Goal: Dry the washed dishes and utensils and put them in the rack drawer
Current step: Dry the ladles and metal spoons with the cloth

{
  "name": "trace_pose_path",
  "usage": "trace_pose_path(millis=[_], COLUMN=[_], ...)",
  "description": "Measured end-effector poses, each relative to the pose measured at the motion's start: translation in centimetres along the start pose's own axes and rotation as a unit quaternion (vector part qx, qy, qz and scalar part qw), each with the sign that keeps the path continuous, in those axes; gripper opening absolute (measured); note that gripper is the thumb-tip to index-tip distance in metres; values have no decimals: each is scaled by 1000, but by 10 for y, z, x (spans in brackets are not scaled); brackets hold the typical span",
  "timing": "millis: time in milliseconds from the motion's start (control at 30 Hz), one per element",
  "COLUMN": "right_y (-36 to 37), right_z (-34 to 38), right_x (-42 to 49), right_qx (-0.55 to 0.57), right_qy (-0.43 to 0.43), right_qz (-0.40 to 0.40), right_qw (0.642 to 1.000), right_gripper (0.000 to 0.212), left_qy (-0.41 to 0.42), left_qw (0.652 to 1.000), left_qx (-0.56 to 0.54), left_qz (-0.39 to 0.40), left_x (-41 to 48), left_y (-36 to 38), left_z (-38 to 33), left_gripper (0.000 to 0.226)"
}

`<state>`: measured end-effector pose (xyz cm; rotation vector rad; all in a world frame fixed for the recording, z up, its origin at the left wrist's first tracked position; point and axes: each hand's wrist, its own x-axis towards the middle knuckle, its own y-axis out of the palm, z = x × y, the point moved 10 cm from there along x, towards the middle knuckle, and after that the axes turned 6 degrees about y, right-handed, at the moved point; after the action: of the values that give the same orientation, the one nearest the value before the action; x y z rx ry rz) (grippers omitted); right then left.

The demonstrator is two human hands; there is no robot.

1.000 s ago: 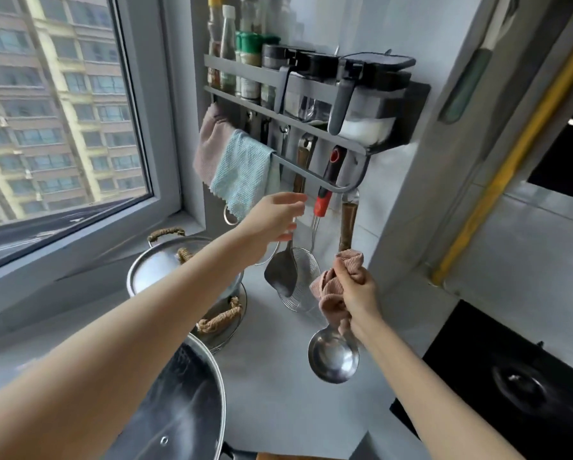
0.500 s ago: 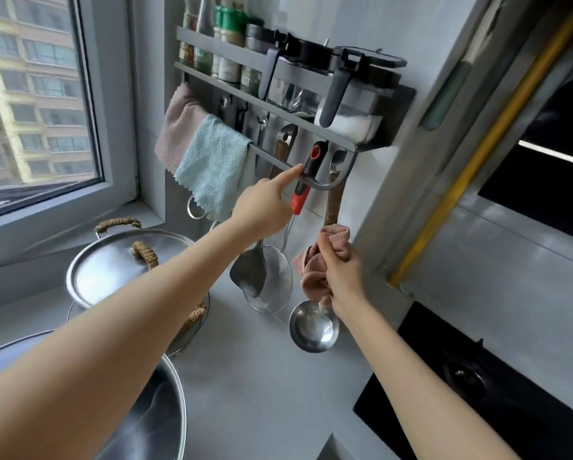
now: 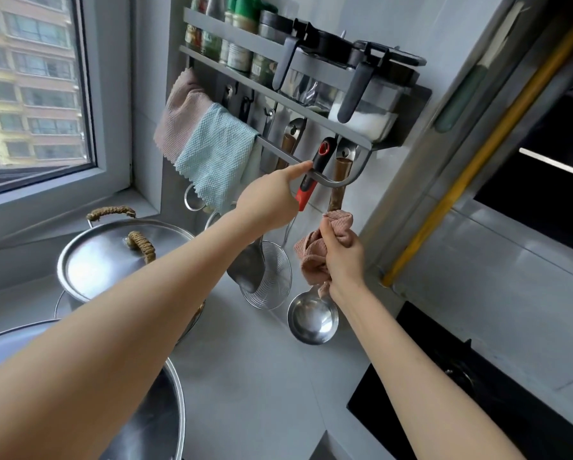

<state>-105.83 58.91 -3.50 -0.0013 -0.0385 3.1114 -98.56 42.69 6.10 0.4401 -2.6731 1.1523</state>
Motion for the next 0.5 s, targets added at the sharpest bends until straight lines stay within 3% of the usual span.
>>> trace_pose_path(millis=[133,267,500], right_y=[-4,-3,-2], right_z=[-10,-11,-10], right_x=[2,1,-5], right_qx=[-13,-19,-64], right_qy=[23,30,35], right_qz=[-28,-27,-14], right_qw=[999,999,997], right_gripper=[32,23,29], left_qy=[-3,4,1], left_qw=[1000,1000,1000], left_qx=[-8,-9,7], left_qz=[11,17,16], left_x=[-2,-3,-3], left_y=[-1,-1,1], left_z=[-1,-3,-1], left_gripper=[86,84,88])
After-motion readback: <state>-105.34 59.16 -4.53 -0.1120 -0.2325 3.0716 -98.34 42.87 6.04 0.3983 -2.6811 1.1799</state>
